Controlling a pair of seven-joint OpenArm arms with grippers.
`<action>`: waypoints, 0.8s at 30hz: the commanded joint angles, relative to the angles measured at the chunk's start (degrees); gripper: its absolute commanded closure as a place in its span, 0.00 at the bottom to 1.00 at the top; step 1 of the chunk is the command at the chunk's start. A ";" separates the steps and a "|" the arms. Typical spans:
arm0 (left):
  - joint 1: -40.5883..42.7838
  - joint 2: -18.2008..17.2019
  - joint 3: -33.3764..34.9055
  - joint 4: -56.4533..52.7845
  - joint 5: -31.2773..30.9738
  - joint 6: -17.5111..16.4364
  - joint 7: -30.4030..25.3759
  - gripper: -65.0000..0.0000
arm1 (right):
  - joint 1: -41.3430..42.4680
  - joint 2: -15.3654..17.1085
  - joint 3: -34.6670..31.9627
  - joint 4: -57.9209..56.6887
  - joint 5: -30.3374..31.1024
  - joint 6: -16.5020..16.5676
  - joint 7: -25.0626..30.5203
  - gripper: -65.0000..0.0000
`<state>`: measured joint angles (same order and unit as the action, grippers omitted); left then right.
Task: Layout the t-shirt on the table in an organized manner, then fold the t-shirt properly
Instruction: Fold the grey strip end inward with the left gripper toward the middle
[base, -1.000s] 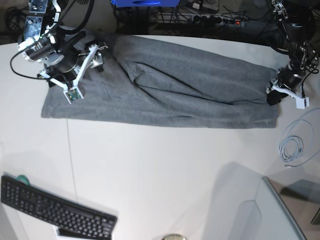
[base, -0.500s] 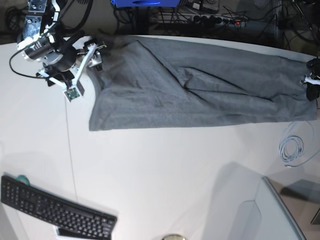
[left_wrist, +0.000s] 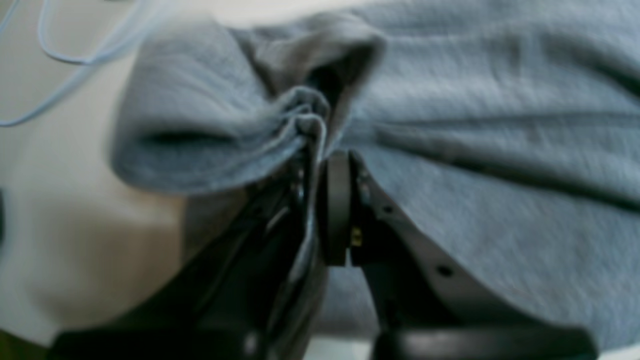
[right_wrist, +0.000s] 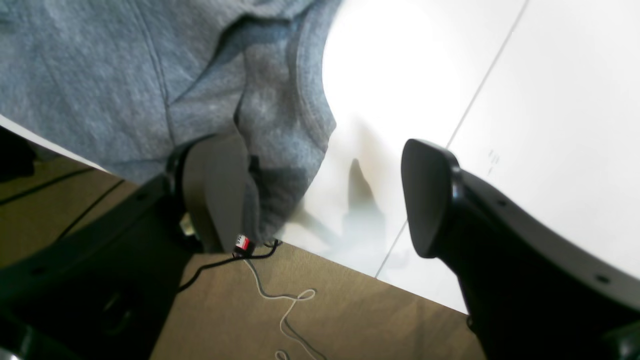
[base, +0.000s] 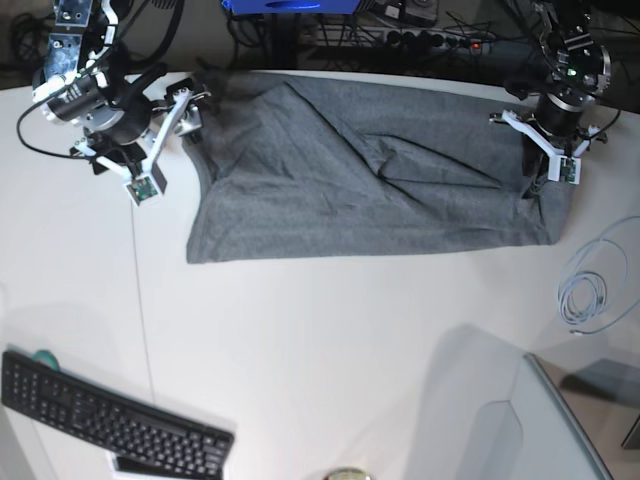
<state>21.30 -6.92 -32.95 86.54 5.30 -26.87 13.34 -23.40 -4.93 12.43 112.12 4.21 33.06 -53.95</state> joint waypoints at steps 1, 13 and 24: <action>-0.33 -0.34 0.55 3.08 1.07 0.63 -1.43 1.00 | 0.23 -0.13 0.01 0.98 0.67 -0.05 0.99 0.30; -0.95 0.54 15.85 13.81 3.80 0.72 12.19 1.00 | 0.23 -0.13 0.10 0.98 0.67 -0.05 0.99 0.30; -2.18 0.72 22.80 12.84 3.80 0.81 15.01 1.00 | 0.23 -0.21 0.10 0.98 0.67 -0.05 0.99 0.30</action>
<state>19.27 -5.91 -9.98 98.76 9.58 -26.33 29.26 -23.38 -5.08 12.43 112.12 4.40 33.04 -53.93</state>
